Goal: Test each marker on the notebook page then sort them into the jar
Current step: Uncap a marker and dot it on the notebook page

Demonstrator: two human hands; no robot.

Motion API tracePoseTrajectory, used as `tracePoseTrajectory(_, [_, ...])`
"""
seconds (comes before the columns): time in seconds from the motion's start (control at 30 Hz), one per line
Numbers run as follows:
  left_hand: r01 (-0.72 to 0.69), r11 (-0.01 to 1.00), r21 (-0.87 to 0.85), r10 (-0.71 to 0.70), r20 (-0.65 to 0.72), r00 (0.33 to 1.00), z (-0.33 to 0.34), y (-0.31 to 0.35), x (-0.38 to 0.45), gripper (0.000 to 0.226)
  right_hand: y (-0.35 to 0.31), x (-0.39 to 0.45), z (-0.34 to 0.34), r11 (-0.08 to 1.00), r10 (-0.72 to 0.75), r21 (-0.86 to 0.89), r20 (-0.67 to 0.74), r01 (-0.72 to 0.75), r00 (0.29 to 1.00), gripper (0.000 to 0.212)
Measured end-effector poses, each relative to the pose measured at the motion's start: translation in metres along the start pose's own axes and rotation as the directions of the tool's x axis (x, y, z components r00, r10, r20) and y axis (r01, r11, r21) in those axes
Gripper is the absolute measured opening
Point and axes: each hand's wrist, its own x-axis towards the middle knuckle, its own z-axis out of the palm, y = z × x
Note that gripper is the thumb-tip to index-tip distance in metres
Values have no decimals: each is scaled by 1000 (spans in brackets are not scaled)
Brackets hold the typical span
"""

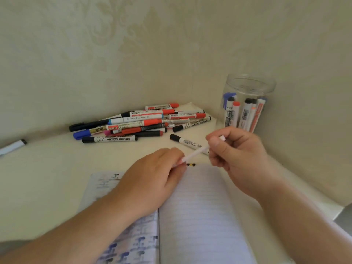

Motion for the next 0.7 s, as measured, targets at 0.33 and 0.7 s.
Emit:
tracePoseTrajectory(0.33, [37, 999, 34, -41, 102, 994, -8, 4, 4, 18, -149, 29, -60, 826, -560, -323, -377, 462, 738, 14])
tracePoseTrajectory(0.7, [23, 1000, 5, -23, 42, 999, -8, 7, -1, 16, -107, 68, -49, 356, -300, -933, -68, 46, 951, 16])
